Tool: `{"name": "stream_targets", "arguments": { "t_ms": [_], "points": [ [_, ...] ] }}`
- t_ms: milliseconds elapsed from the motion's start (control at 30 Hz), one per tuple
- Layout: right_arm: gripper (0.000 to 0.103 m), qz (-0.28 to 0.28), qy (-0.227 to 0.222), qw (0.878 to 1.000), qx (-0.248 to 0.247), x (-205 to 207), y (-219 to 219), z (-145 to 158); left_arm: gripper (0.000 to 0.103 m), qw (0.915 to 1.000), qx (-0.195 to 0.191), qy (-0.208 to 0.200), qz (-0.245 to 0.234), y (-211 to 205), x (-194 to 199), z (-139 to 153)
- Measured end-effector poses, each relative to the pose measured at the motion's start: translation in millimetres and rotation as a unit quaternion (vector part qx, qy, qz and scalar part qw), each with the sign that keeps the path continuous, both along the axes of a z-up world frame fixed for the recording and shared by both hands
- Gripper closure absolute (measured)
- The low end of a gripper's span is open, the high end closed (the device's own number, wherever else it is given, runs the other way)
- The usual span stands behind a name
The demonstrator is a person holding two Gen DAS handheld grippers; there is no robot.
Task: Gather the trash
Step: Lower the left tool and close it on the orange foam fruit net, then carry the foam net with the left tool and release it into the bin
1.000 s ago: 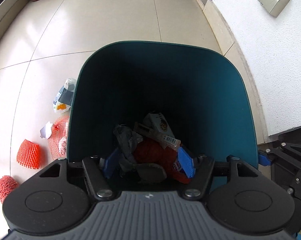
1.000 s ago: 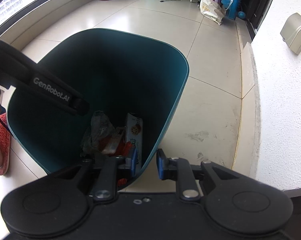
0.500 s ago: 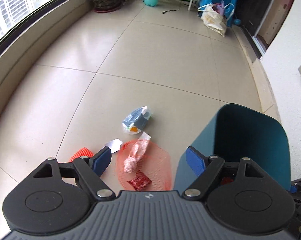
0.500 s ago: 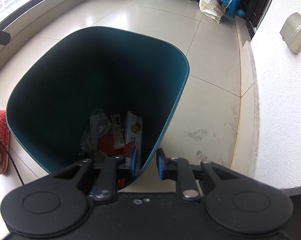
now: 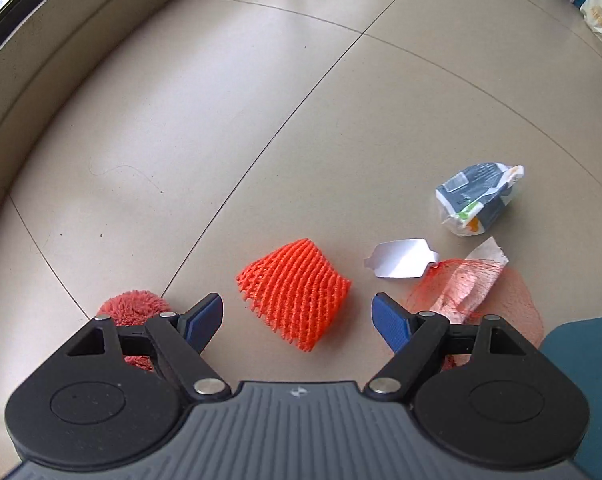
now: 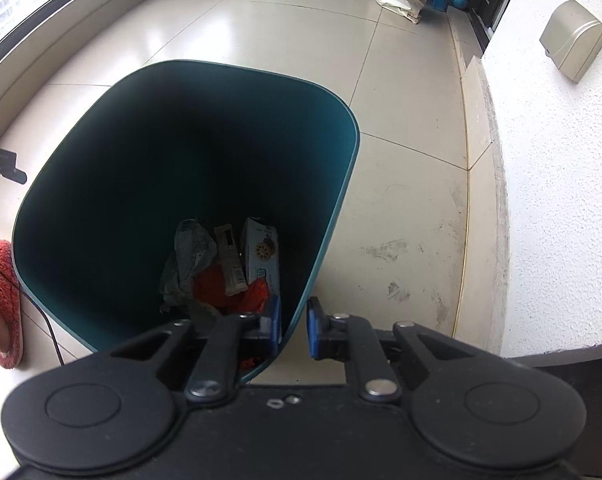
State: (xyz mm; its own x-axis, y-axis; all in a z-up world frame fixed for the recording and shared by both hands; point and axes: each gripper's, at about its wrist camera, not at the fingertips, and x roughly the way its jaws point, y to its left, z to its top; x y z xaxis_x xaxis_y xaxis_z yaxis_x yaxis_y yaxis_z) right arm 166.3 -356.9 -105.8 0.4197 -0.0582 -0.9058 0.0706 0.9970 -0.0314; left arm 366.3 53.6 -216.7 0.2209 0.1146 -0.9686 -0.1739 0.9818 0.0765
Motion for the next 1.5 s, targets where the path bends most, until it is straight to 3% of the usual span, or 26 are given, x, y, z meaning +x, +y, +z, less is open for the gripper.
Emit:
{"name": "stream_targets", "arguments": {
  "t_ms": [133, 267, 600, 633, 667, 700, 767, 900, 1167, 1500],
  "points": [
    [0.093, -0.017, 0.01, 1.0, 0.005, 3, -1, 1, 0.021, 0.9996, 0.0, 0.029, 0.001, 9, 10, -43],
    [0.093, -0.011, 0.014, 1.0, -0.009, 3, 4, -3, 0.021, 0.9982, -0.035, 0.048, -0.003, 8, 16, -75],
    [0.093, -0.012, 0.018, 1.0, -0.004, 7, 0, -3, 0.024, 0.9951, 0.03, 0.093, -0.019, -7, 23, -138],
    [0.093, -0.011, 0.018, 1.0, -0.006, 7, 1, -3, 0.037, 0.9959, 0.023, 0.086, -0.017, -6, 22, -136],
    [0.093, -0.011, 0.018, 1.0, -0.008, 7, 2, -4, 0.058, 0.996, 0.014, 0.086, -0.017, -4, 21, -133],
    [0.093, -0.011, 0.018, 1.0, -0.009, 7, 2, -4, 0.066, 0.9957, 0.021, 0.089, -0.017, -4, 20, -132],
    [0.093, -0.011, 0.017, 1.0, -0.013, 6, 6, -6, 0.084, 0.9956, 0.032, 0.085, -0.023, -4, 17, -126],
    [0.093, -0.013, 0.014, 1.0, -0.011, 4, 8, -7, 0.09, 0.9966, 0.047, 0.061, -0.03, -3, 4, -100],
    [0.093, -0.009, 0.004, 1.0, -0.005, -1, 3, -3, 0.09, 0.9962, 0.059, -0.004, -0.064, -29, -17, -27],
    [0.093, -0.014, -0.004, 1.0, -0.003, -4, 3, 1, 0.09, 0.9854, 0.028, -0.086, -0.144, -81, -59, 108]
  ]
}}
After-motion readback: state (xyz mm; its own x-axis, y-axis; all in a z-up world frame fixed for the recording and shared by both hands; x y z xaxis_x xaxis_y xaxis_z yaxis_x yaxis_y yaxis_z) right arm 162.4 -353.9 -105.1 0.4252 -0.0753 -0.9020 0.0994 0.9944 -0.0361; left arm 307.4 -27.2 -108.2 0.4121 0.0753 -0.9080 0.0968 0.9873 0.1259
